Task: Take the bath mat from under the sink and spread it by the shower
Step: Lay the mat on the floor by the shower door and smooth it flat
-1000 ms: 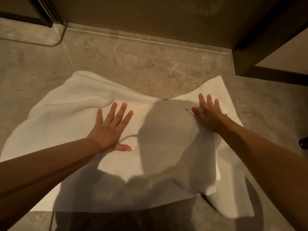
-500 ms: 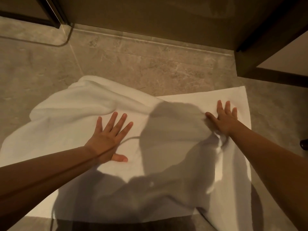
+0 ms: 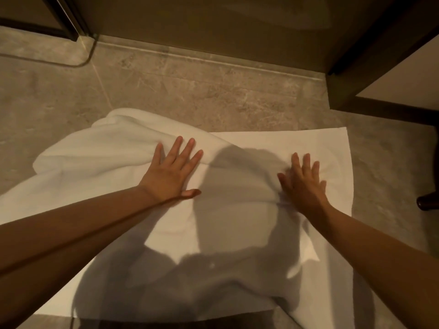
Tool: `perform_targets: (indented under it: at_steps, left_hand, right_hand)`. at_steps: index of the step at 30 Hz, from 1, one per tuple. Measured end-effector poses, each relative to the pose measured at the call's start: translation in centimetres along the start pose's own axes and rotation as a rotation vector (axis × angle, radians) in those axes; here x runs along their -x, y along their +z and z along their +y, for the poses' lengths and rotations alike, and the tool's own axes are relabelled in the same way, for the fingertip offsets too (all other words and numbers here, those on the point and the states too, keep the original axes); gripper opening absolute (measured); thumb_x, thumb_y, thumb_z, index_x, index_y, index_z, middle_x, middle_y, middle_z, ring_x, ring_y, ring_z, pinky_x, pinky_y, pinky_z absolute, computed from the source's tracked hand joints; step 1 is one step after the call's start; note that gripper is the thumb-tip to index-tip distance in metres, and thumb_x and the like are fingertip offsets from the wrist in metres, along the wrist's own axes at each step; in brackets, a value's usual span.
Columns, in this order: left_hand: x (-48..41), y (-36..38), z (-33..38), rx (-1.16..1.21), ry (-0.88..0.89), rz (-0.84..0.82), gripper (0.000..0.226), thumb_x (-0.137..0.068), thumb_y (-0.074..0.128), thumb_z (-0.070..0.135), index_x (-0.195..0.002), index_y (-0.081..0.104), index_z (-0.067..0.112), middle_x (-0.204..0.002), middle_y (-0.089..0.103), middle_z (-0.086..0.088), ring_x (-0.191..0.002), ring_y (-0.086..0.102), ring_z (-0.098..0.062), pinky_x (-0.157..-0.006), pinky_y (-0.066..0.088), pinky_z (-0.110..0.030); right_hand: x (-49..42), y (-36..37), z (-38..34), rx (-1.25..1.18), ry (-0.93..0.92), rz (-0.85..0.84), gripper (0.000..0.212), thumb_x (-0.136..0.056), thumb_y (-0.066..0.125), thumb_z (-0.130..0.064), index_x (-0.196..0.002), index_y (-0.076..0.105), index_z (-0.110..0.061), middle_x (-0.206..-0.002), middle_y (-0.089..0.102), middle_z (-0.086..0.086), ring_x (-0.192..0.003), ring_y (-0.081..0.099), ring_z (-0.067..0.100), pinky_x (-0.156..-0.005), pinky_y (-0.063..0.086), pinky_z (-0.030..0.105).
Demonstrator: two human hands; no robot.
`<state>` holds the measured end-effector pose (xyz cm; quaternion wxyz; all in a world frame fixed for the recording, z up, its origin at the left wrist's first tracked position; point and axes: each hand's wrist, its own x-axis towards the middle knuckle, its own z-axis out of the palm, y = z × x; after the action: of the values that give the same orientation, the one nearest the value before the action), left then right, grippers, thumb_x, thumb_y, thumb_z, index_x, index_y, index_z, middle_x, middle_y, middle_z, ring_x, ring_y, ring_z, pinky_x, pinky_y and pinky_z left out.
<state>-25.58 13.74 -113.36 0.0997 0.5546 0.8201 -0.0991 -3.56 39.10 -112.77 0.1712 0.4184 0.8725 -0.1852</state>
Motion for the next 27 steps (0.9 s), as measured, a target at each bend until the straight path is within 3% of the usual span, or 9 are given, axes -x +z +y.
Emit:
perform_targets:
  at_steps: [6,15,21,23,27]
  left_hand:
    - [-0.1,1.1,-0.1,-0.060,-0.014,-0.178,0.107,-0.064,0.011,0.085,-0.128,-0.044,0.019,-0.146,-0.037,-0.010,-0.139,-0.022,-0.036,-0.103,0.022,-0.063]
    - [0.0,0.5,0.3,-0.070,-0.025,-0.286,0.120,-0.061,0.029,0.090,-0.133,-0.036,0.020,-0.151,-0.030,-0.009,-0.140,-0.019,-0.034,-0.101,0.026,-0.059]
    - [-0.3,0.4,0.9,-0.075,-0.052,-0.333,0.123,-0.059,0.027,0.092,-0.127,-0.045,0.018,-0.141,-0.044,-0.011,-0.136,-0.028,-0.037,-0.103,0.017,-0.066]
    - [-0.5,0.4,0.4,-0.053,-0.028,-0.312,0.121,-0.057,0.020,0.093,-0.127,-0.045,0.019,-0.141,-0.043,-0.011,-0.136,-0.028,-0.037,-0.105,0.011,-0.067]
    - [-0.5,0.8,-0.2,-0.007,-0.005,-0.238,0.105,-0.056,-0.014,0.088,-0.131,-0.043,0.019,-0.146,-0.037,-0.012,-0.137,-0.028,-0.036,-0.108,0.004,-0.065]
  right_hand:
    - [-0.1,0.6,-0.3,0.072,0.059,-0.013,0.080,-0.089,0.030,-0.066,-0.149,-0.008,-0.030,-0.159,-0.016,0.005,-0.143,-0.015,0.034,-0.107,0.007,0.068]
    - [-2.5,0.9,0.6,0.078,0.129,-0.024,0.091,-0.080,0.029,-0.078,-0.145,-0.019,-0.037,-0.156,-0.026,-0.002,-0.142,-0.022,0.030,-0.104,0.003,0.072]
    - [-3.5,0.8,1.2,0.081,0.110,-0.027,0.093,-0.078,0.029,-0.081,-0.144,-0.021,-0.038,-0.156,-0.027,-0.002,-0.142,-0.023,0.030,-0.103,0.000,0.072]
    - [-3.1,0.5,1.0,0.037,0.099,0.001,0.091,-0.080,0.028,-0.079,-0.146,-0.016,-0.034,-0.156,-0.025,0.000,-0.142,-0.023,0.029,-0.105,-0.001,0.070]
    - [0.4,0.7,0.7,-0.084,-0.005,0.192,0.082,-0.087,0.025,-0.072,-0.149,-0.010,-0.031,-0.157,-0.021,0.001,-0.142,-0.022,0.026,-0.110,-0.005,0.062]
